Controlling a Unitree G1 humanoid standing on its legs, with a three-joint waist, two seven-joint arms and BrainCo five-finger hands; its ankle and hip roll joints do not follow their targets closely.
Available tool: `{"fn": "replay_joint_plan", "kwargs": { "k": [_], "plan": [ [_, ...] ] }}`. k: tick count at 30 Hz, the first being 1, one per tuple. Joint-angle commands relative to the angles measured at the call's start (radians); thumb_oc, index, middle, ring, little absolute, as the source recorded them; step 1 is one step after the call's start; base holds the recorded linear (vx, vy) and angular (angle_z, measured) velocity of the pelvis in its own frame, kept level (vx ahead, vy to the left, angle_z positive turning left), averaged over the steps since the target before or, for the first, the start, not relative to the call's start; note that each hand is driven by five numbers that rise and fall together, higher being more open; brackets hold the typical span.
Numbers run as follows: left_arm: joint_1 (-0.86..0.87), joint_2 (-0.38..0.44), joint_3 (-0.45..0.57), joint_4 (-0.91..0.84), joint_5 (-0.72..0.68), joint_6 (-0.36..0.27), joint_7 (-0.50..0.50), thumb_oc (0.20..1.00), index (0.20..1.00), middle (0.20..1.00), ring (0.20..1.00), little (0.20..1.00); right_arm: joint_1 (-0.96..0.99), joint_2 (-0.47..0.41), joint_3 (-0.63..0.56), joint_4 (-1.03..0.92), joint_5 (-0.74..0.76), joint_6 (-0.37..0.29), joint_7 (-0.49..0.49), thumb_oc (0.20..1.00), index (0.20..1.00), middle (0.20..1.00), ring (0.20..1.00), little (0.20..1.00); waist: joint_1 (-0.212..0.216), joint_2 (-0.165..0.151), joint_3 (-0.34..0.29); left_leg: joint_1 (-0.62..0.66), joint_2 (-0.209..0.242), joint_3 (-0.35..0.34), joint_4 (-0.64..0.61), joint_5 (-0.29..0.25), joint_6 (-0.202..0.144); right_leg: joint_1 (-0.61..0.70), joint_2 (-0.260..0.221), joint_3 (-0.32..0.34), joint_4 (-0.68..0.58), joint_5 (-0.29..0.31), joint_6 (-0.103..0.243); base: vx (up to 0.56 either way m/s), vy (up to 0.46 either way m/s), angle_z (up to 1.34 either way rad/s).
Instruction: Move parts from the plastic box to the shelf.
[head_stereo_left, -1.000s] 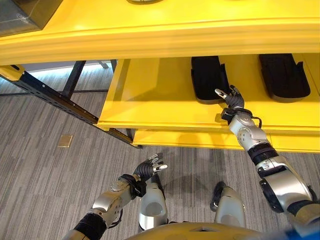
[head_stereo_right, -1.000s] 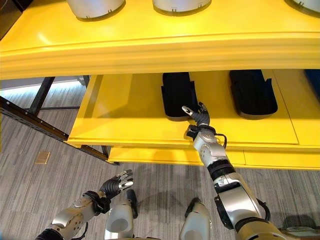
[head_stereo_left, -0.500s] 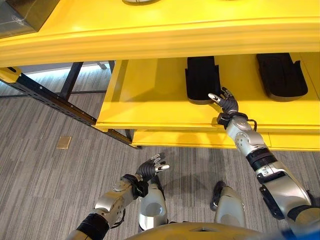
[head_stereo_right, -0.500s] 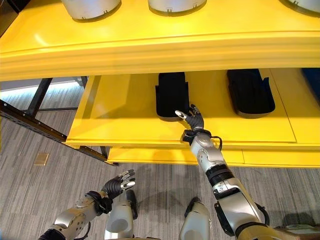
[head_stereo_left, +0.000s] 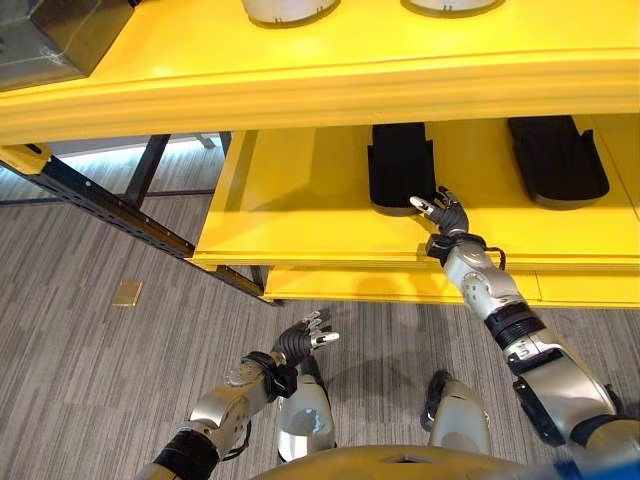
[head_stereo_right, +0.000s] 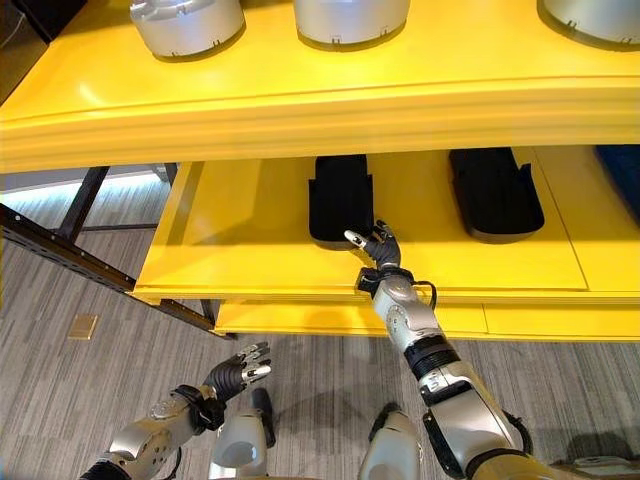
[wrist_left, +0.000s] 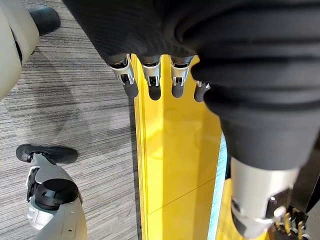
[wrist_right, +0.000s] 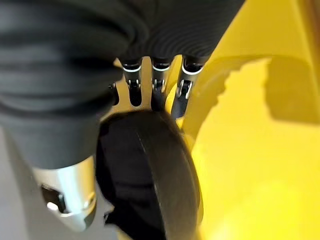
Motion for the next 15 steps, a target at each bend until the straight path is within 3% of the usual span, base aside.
{"fn": "replay_joint_plan", "kwargs": {
  "k": [1, 5, 8, 10, 12, 15],
  "plan": [
    [-0.023, 0.002, -0.031, -0.049, 0.011, -0.064, 0.027, 1.0, 1.0, 1.0, 1.0, 1.0, 0.014, 0.046, -0.042, -0.004, -0.092, -0.07, -0.138, 1.0, 1.0, 1.0, 1.0, 1.0, 0.018, -0.012, 0.057, -0.013, 0.029, 0.014, 0.038, 0.004, 0.047, 0.066, -0.061, -0.058, -0.068, 0.059, 0.075, -0.01, 0.031, 0.0],
    [-0.012, 0.0, -0.029, -0.054, -0.002, -0.086, 0.04, 1.0, 1.0, 1.0, 1.0, 1.0, 0.035, 0.018, -0.073, -0.079, -0.201, -0.137, -0.209, 1.0, 1.0, 1.0, 1.0, 1.0, 0.008, -0.013, 0.047, -0.008, 0.026, 0.013, 0.024, 0.008, 0.049, 0.075, -0.046, -0.053, -0.089, 0.064, 0.074, -0.01, 0.045, -0.04],
    [0.007, -0.01, -0.017, -0.069, -0.01, -0.11, 0.059, 1.0, 1.0, 1.0, 1.0, 1.0, 0.108, 0.0, -0.079, -0.217, -0.279, -0.167, -0.192, 1.0, 1.0, 1.0, 1.0, 1.0, -0.01, -0.021, 0.037, 0.004, 0.017, 0.01, 0.009, 0.009, 0.051, 0.095, -0.027, -0.041, -0.116, 0.064, 0.076, -0.02, 0.103, -0.07],
    [0.028, -0.021, 0.005, -0.09, 0.007, -0.112, 0.06, 1.0, 1.0, 1.0, 1.0, 1.0, 0.212, -0.008, -0.072, -0.322, -0.213, -0.129, -0.109, 1.0, 1.0, 1.0, 1.0, 1.0, -0.028, -0.032, 0.027, 0.014, 0.009, 0.009, -0.003, 0.011, 0.052, 0.112, -0.01, -0.027, -0.144, 0.068, 0.077, -0.01, 0.117, -0.11],
    [0.054, -0.028, 0.029, -0.105, 0.029, -0.119, 0.062, 1.0, 1.0, 1.0, 1.0, 1.0, 0.323, -0.017, -0.058, -0.408, -0.194, -0.142, -0.02, 1.0, 1.0, 1.0, 1.0, 1.0, -0.043, -0.042, 0.019, 0.022, 0.007, 0.013, -0.009, 0.013, 0.053, 0.128, 0.0, -0.019, -0.168, 0.072, 0.077, -0.01, 0.133, -0.05],
    [0.084, -0.033, 0.089, -0.121, 0.023, -0.152, 0.056, 1.0, 1.0, 1.0, 1.0, 1.0, 0.493, -0.066, -0.047, -0.611, -0.164, -0.083, 0.155, 1.0, 1.0, 1.0, 1.0, 1.0, -0.077, -0.059, 0.01, 0.032, 0.001, 0.018, -0.018, 0.012, 0.055, 0.144, 0.011, -0.001, -0.198, 0.082, 0.081, -0.06, 0.182, -0.06]
  ]
}}
